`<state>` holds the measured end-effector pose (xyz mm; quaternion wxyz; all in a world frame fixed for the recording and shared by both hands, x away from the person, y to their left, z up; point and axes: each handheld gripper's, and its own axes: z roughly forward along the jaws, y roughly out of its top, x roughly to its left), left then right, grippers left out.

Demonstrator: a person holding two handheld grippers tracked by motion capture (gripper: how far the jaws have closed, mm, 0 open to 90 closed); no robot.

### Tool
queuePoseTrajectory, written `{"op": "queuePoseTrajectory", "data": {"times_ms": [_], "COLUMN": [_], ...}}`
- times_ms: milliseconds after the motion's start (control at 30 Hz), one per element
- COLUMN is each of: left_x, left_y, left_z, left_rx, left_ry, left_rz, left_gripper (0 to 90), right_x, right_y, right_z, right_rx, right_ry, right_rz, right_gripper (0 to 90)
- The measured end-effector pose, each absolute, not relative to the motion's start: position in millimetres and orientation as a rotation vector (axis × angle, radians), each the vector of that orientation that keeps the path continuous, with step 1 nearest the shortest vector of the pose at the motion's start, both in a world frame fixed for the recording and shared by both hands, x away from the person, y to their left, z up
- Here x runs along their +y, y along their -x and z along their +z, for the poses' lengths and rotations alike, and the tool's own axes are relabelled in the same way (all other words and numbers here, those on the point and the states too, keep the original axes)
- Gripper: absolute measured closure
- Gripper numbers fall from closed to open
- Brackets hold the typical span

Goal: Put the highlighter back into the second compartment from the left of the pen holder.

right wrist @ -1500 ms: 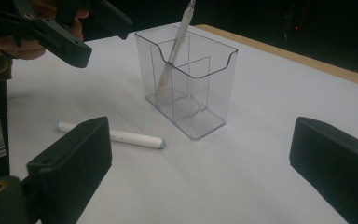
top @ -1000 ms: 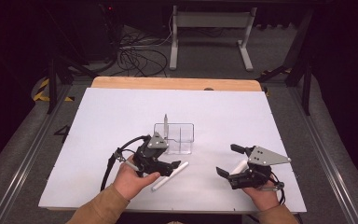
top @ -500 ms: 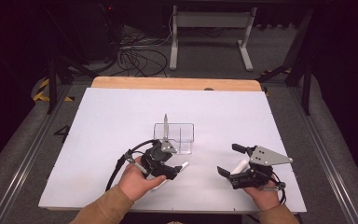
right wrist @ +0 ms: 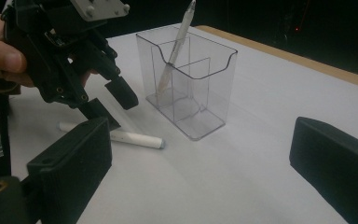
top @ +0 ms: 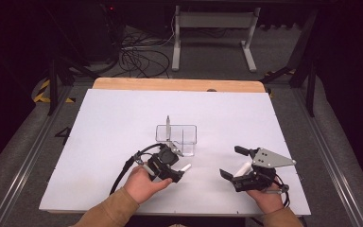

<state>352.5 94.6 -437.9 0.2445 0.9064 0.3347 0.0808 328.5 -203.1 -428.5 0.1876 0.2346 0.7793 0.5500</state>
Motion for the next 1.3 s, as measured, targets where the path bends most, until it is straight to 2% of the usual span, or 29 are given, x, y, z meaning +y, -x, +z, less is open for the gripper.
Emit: {"op": "queuePoseTrajectory", "data": {"times_ms": [433, 600, 900, 1300], "left_x": [85, 84, 83, 82], "left_y": [-353, -355, -355, -354], "left_z": [-448, -450, -452, -452], "left_rx": [0.909, 0.924, 0.941, 0.948], "left_ry": [-2.567, -2.578, -2.588, -2.583], "left_rz": [0.232, 0.2, 0.219, 0.219], "left_gripper": [60.5, 67.6, 77.0, 77.8], "right_x": [-204, -203, -203, -203], "right_y": [-329, -329, -329, -329], "right_z": [-429, -429, -429, -429], "right_rx": [2.195, 2.199, 2.202, 2.2], "right_ry": [-0.659, -0.658, -0.653, -0.656], "right_rz": [1.547, 1.541, 1.536, 1.535], "right_gripper": [6.1, 6.2, 6.2, 6.1]}}
